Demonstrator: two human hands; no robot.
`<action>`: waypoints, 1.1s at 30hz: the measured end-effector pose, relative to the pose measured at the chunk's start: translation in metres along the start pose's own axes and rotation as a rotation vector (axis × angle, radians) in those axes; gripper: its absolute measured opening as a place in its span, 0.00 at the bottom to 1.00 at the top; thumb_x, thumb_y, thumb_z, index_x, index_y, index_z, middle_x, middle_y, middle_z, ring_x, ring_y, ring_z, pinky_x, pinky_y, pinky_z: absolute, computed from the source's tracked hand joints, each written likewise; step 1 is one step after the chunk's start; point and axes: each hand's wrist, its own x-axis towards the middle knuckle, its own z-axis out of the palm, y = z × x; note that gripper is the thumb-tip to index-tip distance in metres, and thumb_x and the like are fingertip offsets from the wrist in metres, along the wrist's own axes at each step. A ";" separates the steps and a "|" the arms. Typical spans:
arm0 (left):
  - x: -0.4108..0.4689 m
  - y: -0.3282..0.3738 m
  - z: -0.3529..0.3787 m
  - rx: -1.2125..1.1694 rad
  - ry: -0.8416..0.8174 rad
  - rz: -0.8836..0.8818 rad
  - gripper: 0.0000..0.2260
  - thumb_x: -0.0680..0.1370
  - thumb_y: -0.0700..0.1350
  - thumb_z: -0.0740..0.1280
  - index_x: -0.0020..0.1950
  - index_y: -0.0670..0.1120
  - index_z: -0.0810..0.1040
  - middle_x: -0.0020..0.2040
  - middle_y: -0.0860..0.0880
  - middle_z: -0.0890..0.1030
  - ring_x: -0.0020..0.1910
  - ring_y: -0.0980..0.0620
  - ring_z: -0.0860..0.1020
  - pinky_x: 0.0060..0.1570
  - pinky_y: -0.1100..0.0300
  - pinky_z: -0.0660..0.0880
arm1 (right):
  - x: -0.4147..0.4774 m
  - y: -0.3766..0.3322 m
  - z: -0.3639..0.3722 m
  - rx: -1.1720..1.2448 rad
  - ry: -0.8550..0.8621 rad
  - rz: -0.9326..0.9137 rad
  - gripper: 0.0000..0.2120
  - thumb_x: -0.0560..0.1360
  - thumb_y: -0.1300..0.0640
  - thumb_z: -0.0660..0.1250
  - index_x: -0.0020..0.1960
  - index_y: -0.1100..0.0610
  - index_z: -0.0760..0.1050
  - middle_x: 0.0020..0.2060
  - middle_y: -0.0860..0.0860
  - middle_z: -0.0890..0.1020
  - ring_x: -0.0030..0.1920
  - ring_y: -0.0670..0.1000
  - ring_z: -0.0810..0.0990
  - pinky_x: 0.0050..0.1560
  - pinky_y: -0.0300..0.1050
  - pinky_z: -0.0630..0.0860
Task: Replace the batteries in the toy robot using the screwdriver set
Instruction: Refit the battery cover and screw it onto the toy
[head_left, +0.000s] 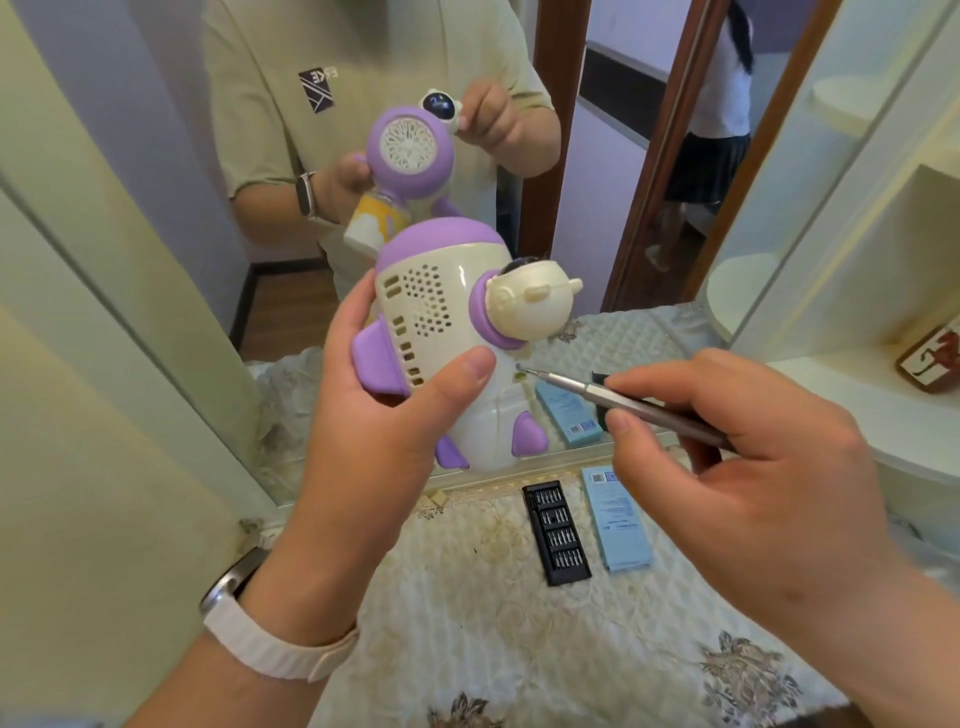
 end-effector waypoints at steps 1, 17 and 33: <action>-0.001 0.001 0.000 -0.002 0.000 0.000 0.38 0.67 0.49 0.77 0.74 0.51 0.67 0.61 0.48 0.82 0.58 0.48 0.82 0.49 0.57 0.81 | -0.001 0.000 0.000 0.002 -0.001 0.003 0.04 0.71 0.59 0.70 0.44 0.54 0.82 0.30 0.47 0.75 0.31 0.45 0.70 0.33 0.33 0.65; -0.011 0.004 0.004 0.047 0.023 -0.032 0.38 0.65 0.50 0.78 0.73 0.55 0.68 0.59 0.51 0.83 0.56 0.51 0.83 0.46 0.58 0.81 | -0.010 0.004 0.002 -0.025 -0.007 0.018 0.05 0.70 0.60 0.70 0.45 0.54 0.82 0.31 0.46 0.76 0.32 0.42 0.70 0.35 0.30 0.64; -0.010 0.011 0.006 0.218 0.036 0.017 0.38 0.67 0.49 0.78 0.75 0.56 0.66 0.58 0.55 0.82 0.55 0.54 0.83 0.44 0.61 0.81 | 0.010 0.016 -0.009 -0.113 -0.175 0.014 0.10 0.75 0.52 0.66 0.53 0.49 0.83 0.35 0.45 0.78 0.35 0.46 0.75 0.32 0.43 0.73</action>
